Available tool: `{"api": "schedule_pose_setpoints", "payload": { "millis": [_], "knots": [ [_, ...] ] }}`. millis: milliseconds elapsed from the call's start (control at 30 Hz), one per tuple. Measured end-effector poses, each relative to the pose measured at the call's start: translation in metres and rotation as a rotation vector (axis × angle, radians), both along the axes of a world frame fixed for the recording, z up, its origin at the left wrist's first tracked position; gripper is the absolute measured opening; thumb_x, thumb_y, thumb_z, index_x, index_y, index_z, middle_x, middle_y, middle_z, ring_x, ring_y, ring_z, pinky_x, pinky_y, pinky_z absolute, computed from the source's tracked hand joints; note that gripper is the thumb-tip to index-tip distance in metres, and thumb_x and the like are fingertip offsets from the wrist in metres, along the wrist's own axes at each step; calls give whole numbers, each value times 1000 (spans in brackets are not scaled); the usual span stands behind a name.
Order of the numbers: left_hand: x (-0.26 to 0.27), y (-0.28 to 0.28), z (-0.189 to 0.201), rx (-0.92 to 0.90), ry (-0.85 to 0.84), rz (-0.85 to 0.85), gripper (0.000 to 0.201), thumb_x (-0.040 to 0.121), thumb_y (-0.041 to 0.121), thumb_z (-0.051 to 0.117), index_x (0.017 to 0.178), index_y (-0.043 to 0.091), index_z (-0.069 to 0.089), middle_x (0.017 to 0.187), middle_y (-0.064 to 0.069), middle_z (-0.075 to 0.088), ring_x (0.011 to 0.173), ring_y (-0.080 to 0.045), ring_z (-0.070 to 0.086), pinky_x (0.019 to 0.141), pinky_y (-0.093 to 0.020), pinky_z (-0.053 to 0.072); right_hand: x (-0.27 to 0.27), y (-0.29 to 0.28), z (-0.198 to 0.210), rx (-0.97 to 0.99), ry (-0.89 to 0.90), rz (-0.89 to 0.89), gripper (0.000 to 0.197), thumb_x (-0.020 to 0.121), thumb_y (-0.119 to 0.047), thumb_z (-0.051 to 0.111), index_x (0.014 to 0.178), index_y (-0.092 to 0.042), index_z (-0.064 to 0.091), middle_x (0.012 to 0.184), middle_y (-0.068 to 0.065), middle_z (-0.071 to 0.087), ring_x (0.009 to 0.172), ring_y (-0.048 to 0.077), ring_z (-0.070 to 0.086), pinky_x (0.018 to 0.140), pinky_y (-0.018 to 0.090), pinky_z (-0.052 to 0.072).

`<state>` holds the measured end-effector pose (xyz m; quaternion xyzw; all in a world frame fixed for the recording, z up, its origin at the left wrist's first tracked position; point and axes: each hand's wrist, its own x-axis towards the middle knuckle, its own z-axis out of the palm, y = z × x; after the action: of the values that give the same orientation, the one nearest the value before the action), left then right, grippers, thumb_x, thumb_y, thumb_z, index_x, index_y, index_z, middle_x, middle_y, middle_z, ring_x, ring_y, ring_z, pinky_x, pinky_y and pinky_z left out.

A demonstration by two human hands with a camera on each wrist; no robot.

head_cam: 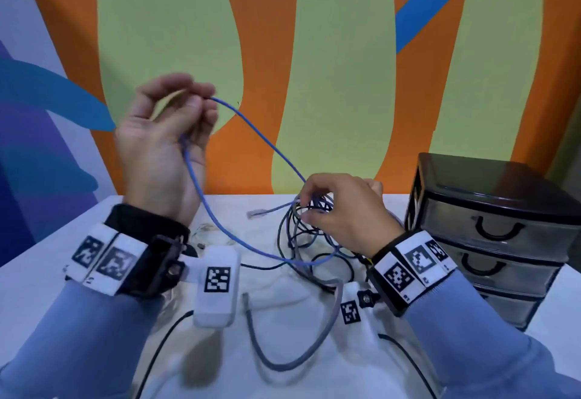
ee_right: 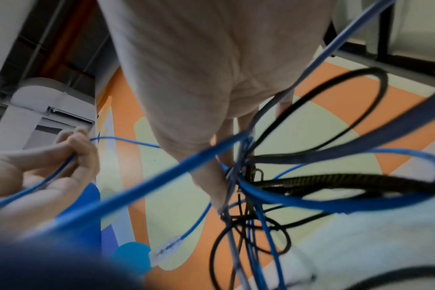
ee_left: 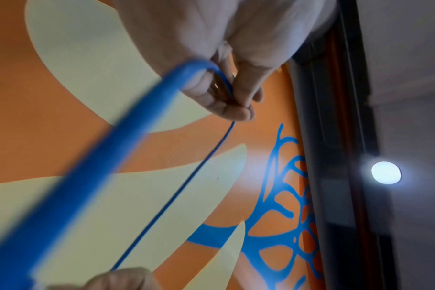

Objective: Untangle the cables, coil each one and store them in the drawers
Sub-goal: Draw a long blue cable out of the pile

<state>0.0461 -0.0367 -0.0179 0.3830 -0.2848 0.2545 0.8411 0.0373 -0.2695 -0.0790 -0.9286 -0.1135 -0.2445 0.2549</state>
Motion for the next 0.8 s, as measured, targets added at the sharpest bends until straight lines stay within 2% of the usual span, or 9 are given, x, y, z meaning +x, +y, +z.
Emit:
{"api": "schedule_pose_setpoints", "payload": {
  "millis": [100,200,267,367,467,533,633,733,800],
  "knots": [
    [8,21,3,-211,36,41,28,97,-16,53,101,8,65,98,-20,71,81,-22,67,85,-27,55,3,-3,-2,87,13,-18,30,87,-30,76,91,-29,47,92,-18,72,97,9,65,90,39,26],
    [13,25,2,-207,100,74,26,96,-15,52,103,8,63,94,-20,72,79,-23,67,83,-27,56,9,-5,-6,112,48,-38,23,92,-27,72,97,-32,51,90,-19,72,99,10,65,91,40,33],
    [12,20,2,9,177,148,25,95,-13,53,101,8,65,87,-16,74,71,-22,65,75,-26,56,13,-7,-8,159,36,-20,18,93,-25,70,102,-38,62,83,-21,73,94,6,68,95,43,45],
    [8,8,-3,508,288,323,24,92,-9,58,98,10,72,86,-13,76,61,-17,63,61,-23,55,16,-11,-8,241,-33,-24,11,95,-24,69,93,-33,76,75,-15,74,80,6,70,81,37,57],
    [5,-1,-9,779,274,423,30,92,-7,56,96,13,77,101,-14,74,57,-18,64,60,-28,59,15,-12,-4,288,-7,-1,14,96,-19,68,91,-28,79,74,-11,74,71,5,67,66,27,51],
    [6,-3,-13,944,249,520,32,92,2,57,104,24,77,112,-7,69,64,-21,70,70,-38,62,14,-12,-4,336,80,57,15,96,-15,68,96,-26,78,76,-8,74,71,8,67,66,25,49],
    [8,1,-16,1296,259,624,49,90,13,62,130,41,66,132,-2,53,100,-22,65,94,-40,51,12,-12,-2,356,172,141,22,93,-13,71,112,-23,77,89,-3,76,85,8,69,74,20,51],
    [6,-3,-21,1435,182,646,64,93,13,66,150,38,53,145,2,46,120,-20,53,106,-37,40,8,-10,1,343,161,168,17,95,-18,74,112,-21,79,92,-8,76,81,-5,68,72,9,49],
    [9,-6,-25,1434,123,646,63,94,27,73,153,36,52,140,4,53,123,-17,56,105,-36,41,8,-8,0,336,135,148,10,96,-22,72,100,-22,82,85,-9,78,81,3,71,76,20,56]
  ]
}}
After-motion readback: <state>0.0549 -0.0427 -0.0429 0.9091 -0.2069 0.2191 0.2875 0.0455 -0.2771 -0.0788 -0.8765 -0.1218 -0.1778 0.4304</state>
